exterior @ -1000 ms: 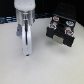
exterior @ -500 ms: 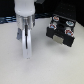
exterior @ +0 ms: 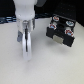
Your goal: Open the kcup holder, insert the kcup into the holder, and close the kcup holder
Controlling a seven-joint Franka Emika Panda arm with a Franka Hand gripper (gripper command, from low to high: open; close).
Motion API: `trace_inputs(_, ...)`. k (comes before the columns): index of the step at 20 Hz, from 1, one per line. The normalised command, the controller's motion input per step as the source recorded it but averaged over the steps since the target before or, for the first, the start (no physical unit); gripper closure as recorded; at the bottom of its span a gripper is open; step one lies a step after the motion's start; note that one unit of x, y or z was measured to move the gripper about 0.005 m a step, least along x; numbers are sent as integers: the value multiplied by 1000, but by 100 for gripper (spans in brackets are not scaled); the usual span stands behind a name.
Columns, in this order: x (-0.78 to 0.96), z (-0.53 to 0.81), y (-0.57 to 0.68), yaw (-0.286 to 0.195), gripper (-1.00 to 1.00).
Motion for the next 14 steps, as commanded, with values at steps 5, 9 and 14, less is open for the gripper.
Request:
trace_inputs(5,-26,67,-3,-11,100)
trace_inputs(9,0,273,98,-8,100)
trace_inputs(14,45,728,306,-10,100)
